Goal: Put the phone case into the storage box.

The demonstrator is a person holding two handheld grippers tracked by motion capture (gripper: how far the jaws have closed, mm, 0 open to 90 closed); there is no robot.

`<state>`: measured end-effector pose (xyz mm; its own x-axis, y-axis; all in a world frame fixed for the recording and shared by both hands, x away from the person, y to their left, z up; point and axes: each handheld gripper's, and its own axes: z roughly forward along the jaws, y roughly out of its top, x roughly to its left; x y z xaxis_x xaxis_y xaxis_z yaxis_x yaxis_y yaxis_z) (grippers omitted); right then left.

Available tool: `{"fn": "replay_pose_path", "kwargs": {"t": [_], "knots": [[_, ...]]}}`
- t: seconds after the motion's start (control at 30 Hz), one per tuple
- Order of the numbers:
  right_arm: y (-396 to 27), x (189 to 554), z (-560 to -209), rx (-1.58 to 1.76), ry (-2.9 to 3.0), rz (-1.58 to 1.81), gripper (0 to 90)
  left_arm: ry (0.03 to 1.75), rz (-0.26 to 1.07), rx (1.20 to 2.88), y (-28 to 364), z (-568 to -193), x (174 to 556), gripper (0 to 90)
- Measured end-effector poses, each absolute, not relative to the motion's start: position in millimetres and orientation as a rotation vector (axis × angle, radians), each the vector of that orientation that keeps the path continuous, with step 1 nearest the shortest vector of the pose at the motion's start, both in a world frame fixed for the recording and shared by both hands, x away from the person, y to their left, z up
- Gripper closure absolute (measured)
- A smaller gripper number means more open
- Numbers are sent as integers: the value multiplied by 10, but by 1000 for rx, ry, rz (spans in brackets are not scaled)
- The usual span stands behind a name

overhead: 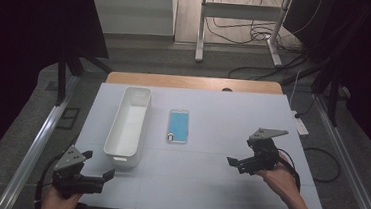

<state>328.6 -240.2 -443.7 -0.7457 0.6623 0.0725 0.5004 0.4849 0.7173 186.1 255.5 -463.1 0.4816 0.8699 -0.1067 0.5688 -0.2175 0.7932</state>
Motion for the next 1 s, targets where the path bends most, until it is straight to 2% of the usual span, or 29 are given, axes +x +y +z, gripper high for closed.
{"fn": "replay_pose_path", "kwargs": {"t": [1.0], "knots": [[-1942,3622,-4510,955,2588,1112,0,1195,457,1900,2568,-4632,1860,21]]}}
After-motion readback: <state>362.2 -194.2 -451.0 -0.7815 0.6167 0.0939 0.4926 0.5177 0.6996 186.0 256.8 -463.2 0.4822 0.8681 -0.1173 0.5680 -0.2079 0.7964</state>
